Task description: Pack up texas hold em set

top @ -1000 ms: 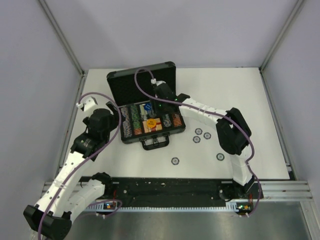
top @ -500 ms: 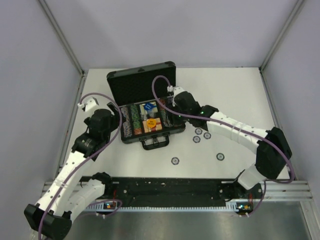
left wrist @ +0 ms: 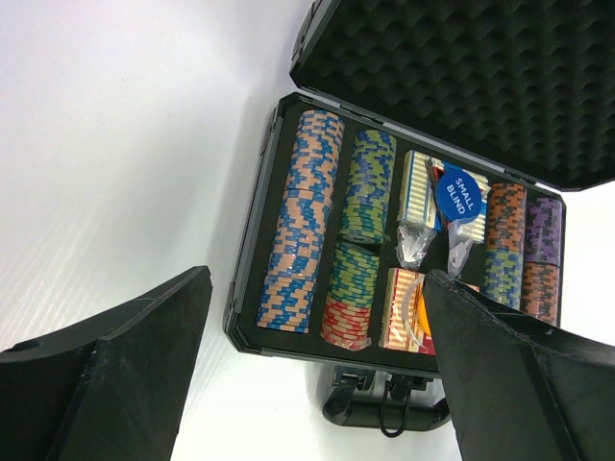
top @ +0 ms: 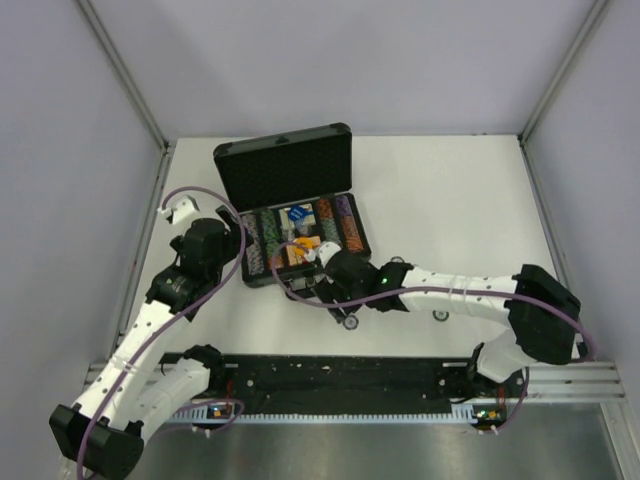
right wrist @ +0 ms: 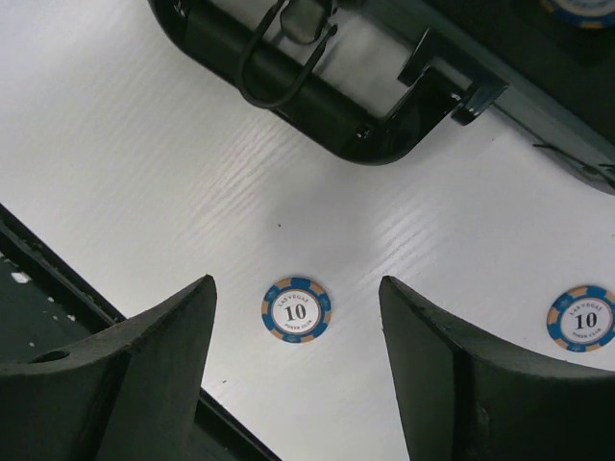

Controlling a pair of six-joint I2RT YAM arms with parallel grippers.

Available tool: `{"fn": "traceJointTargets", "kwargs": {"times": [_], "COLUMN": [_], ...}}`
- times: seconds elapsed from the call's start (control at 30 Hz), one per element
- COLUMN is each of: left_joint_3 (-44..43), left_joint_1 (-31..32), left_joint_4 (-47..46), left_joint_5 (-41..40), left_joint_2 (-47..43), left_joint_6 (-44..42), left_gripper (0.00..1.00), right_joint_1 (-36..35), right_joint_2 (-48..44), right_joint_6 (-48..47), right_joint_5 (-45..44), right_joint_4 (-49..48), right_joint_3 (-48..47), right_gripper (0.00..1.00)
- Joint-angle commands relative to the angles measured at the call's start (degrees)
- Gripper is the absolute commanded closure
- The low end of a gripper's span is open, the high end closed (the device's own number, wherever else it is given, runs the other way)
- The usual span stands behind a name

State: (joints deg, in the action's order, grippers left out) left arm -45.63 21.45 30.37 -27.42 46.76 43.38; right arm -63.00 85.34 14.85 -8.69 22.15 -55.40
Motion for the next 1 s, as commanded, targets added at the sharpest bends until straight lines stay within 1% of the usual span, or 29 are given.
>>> {"fn": "traceJointTargets", "kwargs": {"times": [0.0,0.3,0.6,0.7,0.87,0.97], "left_joint_3": [0.1,0.45,0.63,0.63,0.36,0.19], "left_joint_1": [-0.27,-0.27,-0.36,-0.27,-0.36,-0.36], "left_joint_4": [-2.16,-2.42,-2.51,-2.42,-2.24,-2.16], "left_joint_5": [-0.71,-0.97,-0.71,-0.35,0.0,0.17], "left_joint_2": [-0.71,-0.8,-0.62,-0.45,-0.44,-0.44], "left_joint_6": [0.04,0.22,0.22,0.39,0.39,0.31], "left_gripper": [0.03,0.03,0.03,0.03,0.03,0.03], "right_joint_1": [-2.91,-3.27,-3.18,-3.27,-3.18,-3.18], "right_joint_2": [5.18,8.17,9.93,10.28,11.07,11.07], "right_joint_6": [-0.79,0.97,2.55,3.43,4.48,5.27], "right_joint_5": [-4.49,-2.83,-1.68,-1.68,-0.72,-0.89], "right_joint_4": [0.96,3.42,4.57,4.65,4.74,4.66], "right_joint_3": [-2.61,-2.0,-1.03,-0.42,0.37,0.9], "right_gripper": [0.31,0.32,0.35,0.37,0.47,0.48]}}
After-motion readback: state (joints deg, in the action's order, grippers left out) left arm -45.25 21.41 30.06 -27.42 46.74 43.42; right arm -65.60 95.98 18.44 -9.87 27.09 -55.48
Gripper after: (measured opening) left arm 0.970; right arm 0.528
